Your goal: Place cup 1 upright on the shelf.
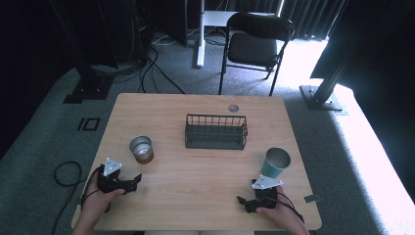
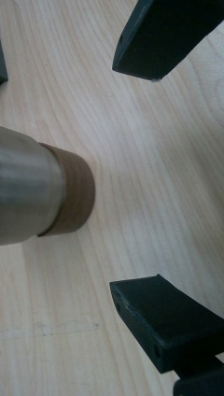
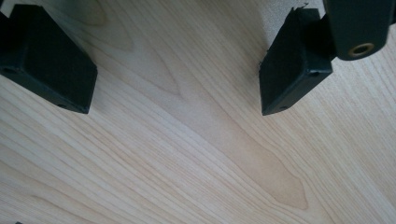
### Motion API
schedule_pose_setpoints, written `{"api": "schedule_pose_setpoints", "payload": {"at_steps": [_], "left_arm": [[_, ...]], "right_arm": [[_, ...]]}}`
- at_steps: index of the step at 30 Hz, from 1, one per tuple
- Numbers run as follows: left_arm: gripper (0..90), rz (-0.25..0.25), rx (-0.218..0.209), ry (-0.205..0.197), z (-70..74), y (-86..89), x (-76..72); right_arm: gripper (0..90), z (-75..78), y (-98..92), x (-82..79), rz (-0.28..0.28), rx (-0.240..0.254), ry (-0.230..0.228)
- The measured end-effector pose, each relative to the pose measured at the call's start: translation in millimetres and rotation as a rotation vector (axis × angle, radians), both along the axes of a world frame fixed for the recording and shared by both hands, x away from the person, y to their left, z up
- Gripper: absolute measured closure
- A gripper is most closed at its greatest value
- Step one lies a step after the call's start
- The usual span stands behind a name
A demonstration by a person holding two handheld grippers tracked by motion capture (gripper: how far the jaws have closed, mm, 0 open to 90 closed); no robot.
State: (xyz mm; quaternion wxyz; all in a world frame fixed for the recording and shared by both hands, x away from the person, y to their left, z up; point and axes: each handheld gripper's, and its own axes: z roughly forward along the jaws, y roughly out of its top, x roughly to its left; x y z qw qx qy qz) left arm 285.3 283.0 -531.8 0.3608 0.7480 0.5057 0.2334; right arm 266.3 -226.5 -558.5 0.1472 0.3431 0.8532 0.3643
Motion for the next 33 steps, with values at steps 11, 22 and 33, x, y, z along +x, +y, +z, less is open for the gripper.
{"api": "schedule_pose_setpoints", "payload": {"at_steps": [11,22,33], "left_arm": [[0.5,-0.014,-0.002,-0.023,9.7,-4.3,12.7],[0.5,-0.024,-0.002,-0.052,17.6,-10.9,27.5],[0.5,0.011,-0.019,-0.078,20.9,-11.1,41.6]], "right_arm": [[10.9,0.0,0.0,0.0,0.000,0.000,0.000],[10.9,0.0,0.0,0.0,0.000,0.000,0.000],[10.9,0.0,0.1,-0.1,-0.001,0.001,0.001]]}}
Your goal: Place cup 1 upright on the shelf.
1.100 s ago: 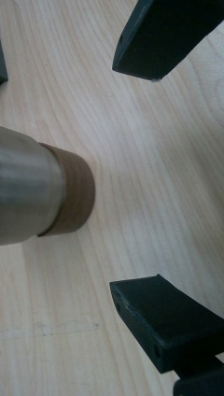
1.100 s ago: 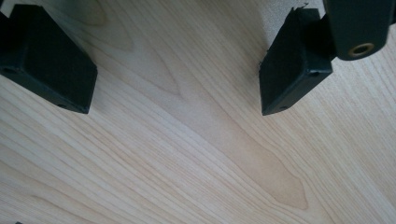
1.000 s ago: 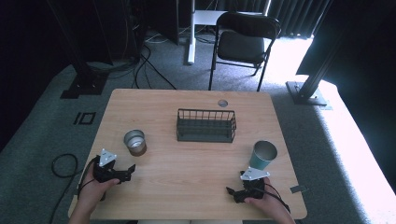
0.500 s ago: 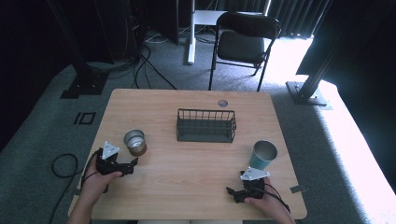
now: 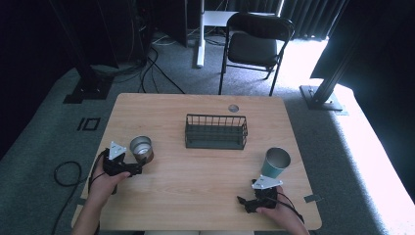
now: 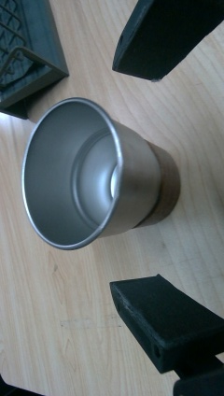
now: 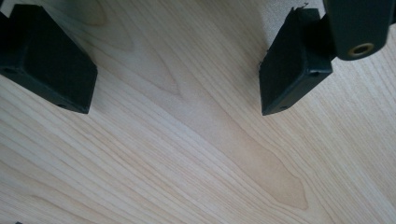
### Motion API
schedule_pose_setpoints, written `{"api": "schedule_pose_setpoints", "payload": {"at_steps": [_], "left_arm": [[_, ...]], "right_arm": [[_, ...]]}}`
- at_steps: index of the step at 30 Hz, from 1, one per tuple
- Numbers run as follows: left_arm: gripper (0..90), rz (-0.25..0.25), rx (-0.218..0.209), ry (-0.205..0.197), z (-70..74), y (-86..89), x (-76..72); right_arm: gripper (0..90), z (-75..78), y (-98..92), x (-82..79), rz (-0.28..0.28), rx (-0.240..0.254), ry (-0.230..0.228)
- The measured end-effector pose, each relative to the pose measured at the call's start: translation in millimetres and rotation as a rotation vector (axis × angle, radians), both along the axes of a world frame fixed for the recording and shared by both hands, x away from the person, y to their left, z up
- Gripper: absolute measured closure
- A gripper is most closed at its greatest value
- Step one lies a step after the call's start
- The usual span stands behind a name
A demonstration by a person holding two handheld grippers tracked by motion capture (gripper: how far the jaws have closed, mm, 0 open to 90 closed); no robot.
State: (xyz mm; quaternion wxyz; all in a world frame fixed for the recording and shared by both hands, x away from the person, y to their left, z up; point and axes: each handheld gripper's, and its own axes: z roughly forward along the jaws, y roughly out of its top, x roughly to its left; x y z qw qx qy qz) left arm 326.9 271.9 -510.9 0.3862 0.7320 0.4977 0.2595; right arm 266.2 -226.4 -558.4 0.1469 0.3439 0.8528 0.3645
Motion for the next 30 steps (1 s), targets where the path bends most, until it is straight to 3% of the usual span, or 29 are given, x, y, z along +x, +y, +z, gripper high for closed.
{"api": "schedule_pose_setpoints", "payload": {"at_steps": [18,30], "left_arm": [[0.5,0.015,-0.028,-0.003,-1.6,-7.7,23.8],[0.5,0.006,-0.021,-0.022,-1.6,-18.6,36.6]], "right_arm": [[10.9,0.1,-0.1,0.0,0.000,-0.001,0.000],[10.9,0.1,-0.1,0.0,0.000,-0.001,0.001]]}}
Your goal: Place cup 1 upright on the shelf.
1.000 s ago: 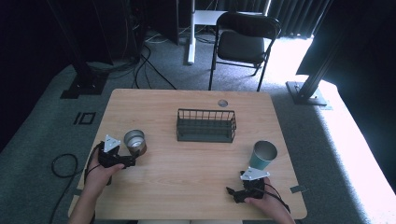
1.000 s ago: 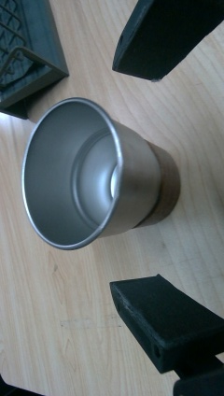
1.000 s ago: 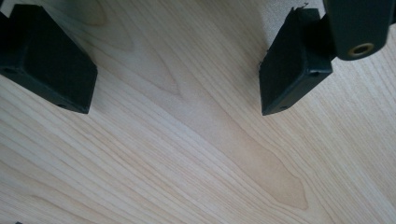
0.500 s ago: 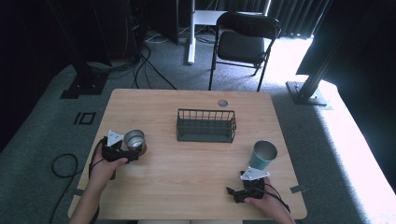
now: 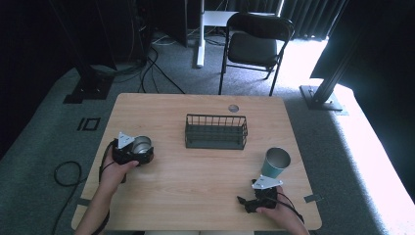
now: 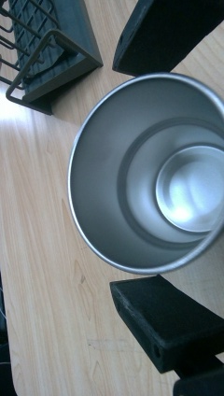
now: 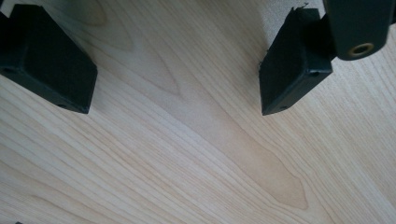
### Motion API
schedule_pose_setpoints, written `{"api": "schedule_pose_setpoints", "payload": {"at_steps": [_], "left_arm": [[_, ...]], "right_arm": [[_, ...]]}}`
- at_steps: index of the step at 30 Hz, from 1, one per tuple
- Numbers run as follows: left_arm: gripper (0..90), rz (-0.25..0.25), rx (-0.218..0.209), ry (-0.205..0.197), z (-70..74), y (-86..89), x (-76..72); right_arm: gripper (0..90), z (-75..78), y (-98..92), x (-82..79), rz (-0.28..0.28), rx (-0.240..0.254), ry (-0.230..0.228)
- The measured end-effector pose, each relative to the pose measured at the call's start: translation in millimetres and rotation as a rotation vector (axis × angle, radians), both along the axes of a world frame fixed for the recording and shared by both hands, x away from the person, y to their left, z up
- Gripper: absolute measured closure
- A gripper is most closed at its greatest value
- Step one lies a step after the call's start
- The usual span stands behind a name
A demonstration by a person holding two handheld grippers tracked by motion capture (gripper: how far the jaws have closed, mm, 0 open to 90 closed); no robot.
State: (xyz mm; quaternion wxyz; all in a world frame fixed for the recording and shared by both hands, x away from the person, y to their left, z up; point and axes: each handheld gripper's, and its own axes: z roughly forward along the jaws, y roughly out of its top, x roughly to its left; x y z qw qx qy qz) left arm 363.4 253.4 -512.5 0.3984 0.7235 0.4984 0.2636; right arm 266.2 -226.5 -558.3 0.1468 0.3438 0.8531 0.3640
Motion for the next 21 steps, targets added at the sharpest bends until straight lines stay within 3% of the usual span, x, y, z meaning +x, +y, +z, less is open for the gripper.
{"api": "schedule_pose_setpoints", "payload": {"at_steps": [15,21], "left_arm": [[0.8,0.011,0.011,-0.005,-6.7,-4.7,7.8],[11.5,0.027,0.016,-0.024,-7.7,-7.7,9.1]], "right_arm": [[10.9,0.0,0.0,0.0,0.000,0.000,0.000],[10.9,0.0,0.0,0.0,0.000,0.000,0.000]]}}
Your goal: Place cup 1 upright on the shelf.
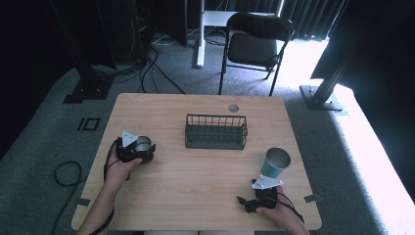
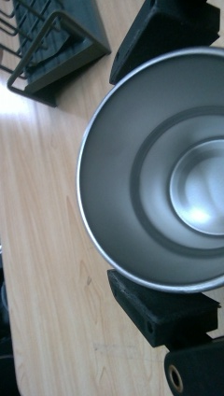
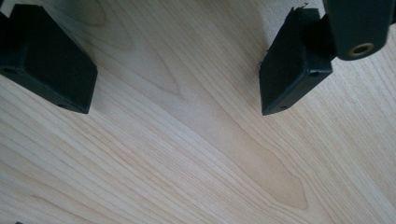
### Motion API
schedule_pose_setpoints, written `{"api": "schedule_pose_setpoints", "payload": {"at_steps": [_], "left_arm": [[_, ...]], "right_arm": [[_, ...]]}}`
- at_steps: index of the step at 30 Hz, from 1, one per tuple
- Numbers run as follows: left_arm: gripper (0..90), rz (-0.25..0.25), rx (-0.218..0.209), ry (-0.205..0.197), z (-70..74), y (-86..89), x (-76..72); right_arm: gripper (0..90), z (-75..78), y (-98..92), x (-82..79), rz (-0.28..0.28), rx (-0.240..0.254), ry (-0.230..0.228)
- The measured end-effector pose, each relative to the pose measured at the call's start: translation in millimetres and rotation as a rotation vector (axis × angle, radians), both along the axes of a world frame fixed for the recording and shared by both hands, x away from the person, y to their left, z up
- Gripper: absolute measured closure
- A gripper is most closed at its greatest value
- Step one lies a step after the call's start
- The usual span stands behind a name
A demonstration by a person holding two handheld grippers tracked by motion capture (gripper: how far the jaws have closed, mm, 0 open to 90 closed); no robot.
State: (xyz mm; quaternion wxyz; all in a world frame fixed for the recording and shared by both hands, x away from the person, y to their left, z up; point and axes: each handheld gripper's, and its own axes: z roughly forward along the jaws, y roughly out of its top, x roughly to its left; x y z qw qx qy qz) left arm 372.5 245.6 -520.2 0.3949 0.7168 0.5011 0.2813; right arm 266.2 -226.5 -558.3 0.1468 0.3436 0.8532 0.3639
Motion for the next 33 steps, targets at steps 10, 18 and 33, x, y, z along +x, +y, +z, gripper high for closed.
{"api": "schedule_pose_setpoints", "payload": {"at_steps": [10,18,33], "left_arm": [[13.8,-0.016,-0.024,-0.037,7.1,0.9,1.5],[13.8,-0.046,-0.016,-0.039,22.3,-4.6,3.0],[13.8,-0.082,-0.024,-0.071,52.0,-20.8,9.4]], "right_arm": [[10.9,0.0,0.0,0.0,0.000,0.000,0.000],[10.9,0.0,0.0,0.0,0.000,0.000,0.000],[10.9,0.0,0.0,0.0,0.000,0.000,0.000]]}}
